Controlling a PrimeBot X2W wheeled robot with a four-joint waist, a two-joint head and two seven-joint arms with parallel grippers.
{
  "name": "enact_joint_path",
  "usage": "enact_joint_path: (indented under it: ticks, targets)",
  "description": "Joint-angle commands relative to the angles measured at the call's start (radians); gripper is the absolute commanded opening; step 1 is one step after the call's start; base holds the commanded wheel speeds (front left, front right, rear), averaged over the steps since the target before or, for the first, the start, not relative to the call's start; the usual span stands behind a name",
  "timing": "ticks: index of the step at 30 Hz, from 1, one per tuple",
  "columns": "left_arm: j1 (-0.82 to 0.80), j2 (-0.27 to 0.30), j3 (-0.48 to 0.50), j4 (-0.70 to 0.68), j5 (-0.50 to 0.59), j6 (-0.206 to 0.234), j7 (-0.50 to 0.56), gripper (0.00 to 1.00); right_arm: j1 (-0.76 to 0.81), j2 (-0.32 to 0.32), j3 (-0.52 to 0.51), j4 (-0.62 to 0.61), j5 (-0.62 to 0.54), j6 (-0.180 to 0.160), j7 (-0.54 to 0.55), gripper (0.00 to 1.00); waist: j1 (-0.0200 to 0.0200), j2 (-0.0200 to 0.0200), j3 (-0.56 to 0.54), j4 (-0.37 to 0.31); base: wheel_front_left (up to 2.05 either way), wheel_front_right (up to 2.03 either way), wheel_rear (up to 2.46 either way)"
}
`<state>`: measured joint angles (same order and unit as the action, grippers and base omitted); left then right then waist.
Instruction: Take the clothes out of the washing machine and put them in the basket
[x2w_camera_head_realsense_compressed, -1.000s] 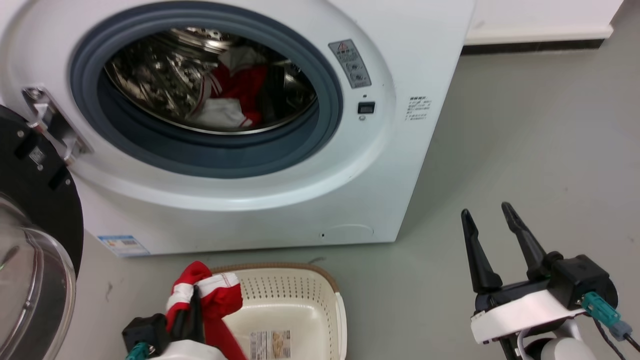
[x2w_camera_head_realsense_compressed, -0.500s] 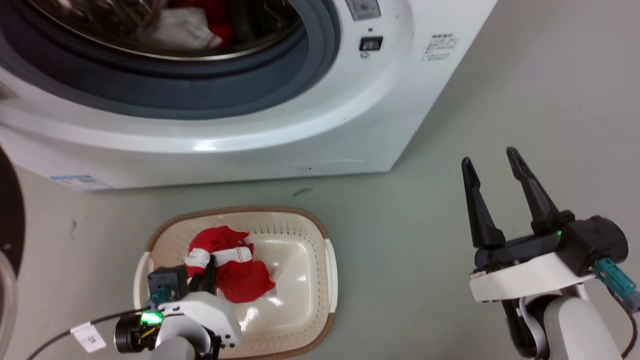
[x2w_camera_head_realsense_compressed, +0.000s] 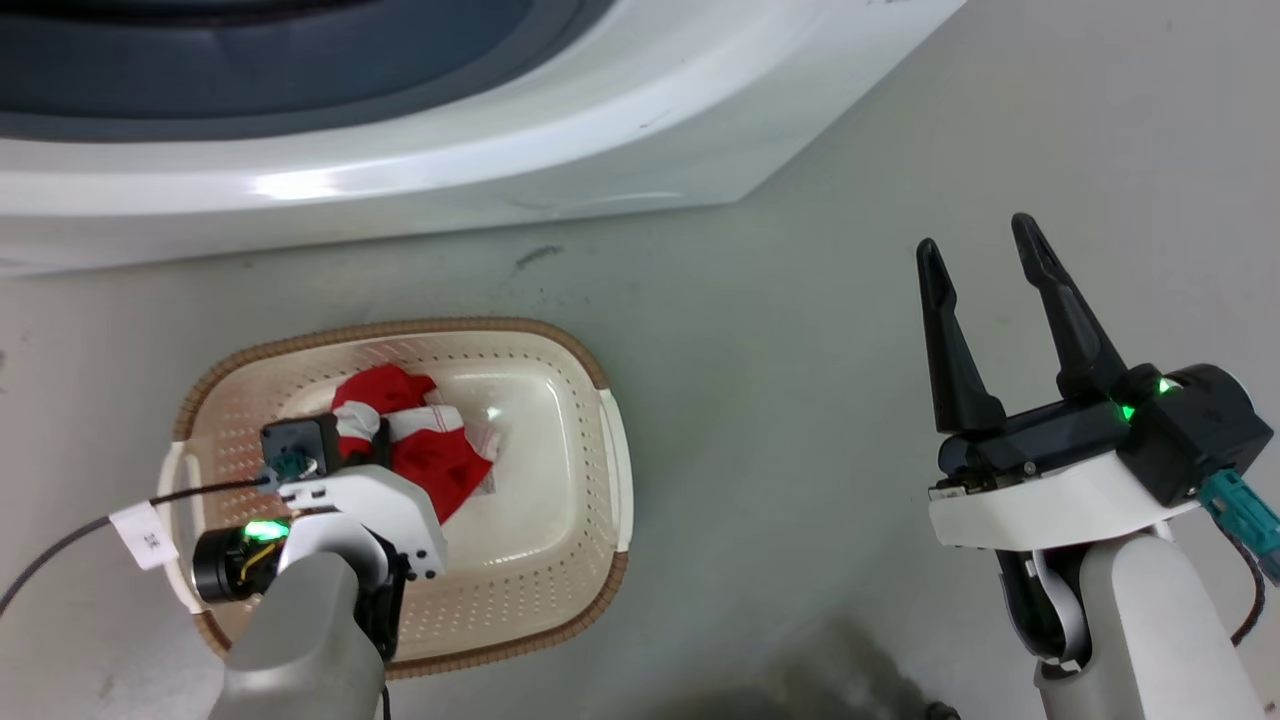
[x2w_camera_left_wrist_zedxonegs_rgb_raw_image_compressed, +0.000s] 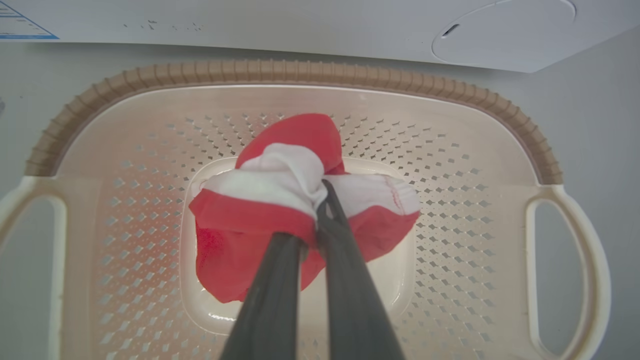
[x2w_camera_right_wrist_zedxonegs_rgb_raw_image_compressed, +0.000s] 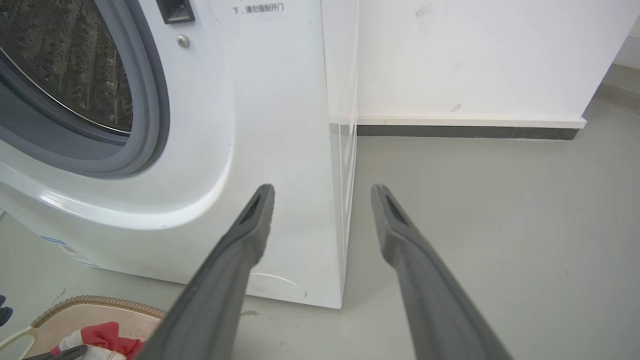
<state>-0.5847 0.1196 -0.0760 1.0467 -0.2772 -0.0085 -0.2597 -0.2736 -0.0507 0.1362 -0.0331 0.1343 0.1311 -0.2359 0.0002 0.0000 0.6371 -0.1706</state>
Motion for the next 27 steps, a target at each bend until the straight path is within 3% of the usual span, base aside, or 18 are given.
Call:
enact_joint_path:
  ticks: [1, 14, 15, 17, 18, 27]
  targets:
    - [-0.039, 0.012, 0.005, 0.031, -0.005, 0.001, -0.006, 0.0, -0.025, 0.001, 0.003, 0.003, 0.007, -0.001, -0.009, 1.0, -0.0002, 0.0, 0.056, -0.026, 0.0, 0.0, 0.0]
    - [-0.126, 0.024, -0.002, 0.211, -0.017, -0.005, 0.008, 0.0, -0.061, 0.001, 0.012, 0.023, 0.016, -0.001, -0.025, 1.0, -0.0002, 0.0, 0.119, -0.045, 0.0, 0.0, 0.0]
    - [-0.125, 0.023, -0.003, 0.216, -0.019, -0.005, 0.007, 0.04, -0.062, 0.001, 0.011, 0.029, 0.015, -0.001, -0.026, 1.0, -0.0002, 0.0, 0.112, -0.043, 0.0, 0.0, 0.0]
    - [-0.116, 0.018, -0.006, 0.221, -0.022, -0.009, 0.003, 0.61, -0.059, 0.001, 0.007, 0.04, 0.012, -0.001, -0.028, 1.0, -0.0002, 0.0, 0.091, -0.037, 0.0, 0.0, 0.0]
    - [-0.109, 0.014, -0.007, 0.223, -0.023, -0.013, 0.001, 0.98, -0.057, 0.001, 0.005, 0.044, 0.01, -0.001, -0.028, 1.0, -0.0002, 0.0, 0.076, -0.032, 0.0, 0.0, 0.0]
    - [-0.02, -0.032, -0.037, 0.197, -0.011, -0.037, -0.007, 1.0, -0.005, 0.0, -0.015, 0.078, -0.024, -0.001, -0.026, 1.0, -0.0002, 0.0, -0.126, 0.034, 0.0, 0.0, 0.0]
